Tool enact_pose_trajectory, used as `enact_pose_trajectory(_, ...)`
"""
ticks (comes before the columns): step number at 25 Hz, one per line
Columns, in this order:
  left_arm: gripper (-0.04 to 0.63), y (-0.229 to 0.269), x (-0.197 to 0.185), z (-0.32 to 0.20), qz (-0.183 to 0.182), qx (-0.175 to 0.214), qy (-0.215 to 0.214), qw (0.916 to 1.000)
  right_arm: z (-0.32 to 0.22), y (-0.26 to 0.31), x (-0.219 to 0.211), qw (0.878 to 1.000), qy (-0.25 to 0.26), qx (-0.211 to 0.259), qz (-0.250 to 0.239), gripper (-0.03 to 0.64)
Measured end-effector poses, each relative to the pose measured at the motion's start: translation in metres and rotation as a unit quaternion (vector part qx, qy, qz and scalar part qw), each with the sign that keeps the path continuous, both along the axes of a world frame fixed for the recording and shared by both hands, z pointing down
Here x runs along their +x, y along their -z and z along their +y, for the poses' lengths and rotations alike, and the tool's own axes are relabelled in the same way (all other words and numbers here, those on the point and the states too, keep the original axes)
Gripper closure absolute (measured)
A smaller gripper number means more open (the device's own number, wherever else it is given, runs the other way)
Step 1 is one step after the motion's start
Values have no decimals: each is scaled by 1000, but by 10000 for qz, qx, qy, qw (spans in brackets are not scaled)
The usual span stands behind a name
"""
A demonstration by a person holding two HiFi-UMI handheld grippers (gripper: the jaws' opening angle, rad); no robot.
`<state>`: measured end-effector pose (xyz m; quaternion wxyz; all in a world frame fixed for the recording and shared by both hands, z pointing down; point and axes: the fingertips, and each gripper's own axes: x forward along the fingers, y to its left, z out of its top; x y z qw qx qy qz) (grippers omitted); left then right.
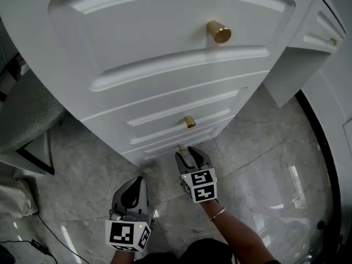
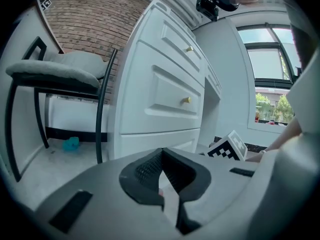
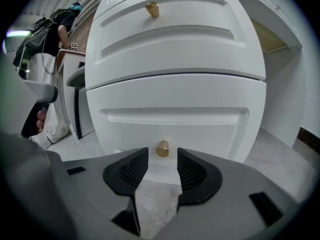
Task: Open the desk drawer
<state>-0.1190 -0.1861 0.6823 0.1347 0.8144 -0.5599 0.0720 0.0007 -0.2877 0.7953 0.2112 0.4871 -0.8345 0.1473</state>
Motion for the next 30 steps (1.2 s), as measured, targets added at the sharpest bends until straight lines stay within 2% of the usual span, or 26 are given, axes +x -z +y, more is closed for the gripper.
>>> enact_pose_trajectory(5, 586, -5, -3, -1, 11, 92, 11, 10000, -10, -7, -2, 9999, -36, 13, 105, 460)
enact_pose_trajectory(11, 587, -2, -9, 0, 100, 174, 82, 9998, -12, -8, -5, 9993, -57, 111, 345, 538)
enact_pose_trajectory(23, 586, 14, -4, 0, 98, 269, 47, 9996, -5, -9, 0, 9990, 48, 162, 416, 548)
enact_pose_trajectory(30, 586, 13, 4, 8, 174, 147, 28, 9997, 7, -10, 4, 9992, -13, 84, 403, 549)
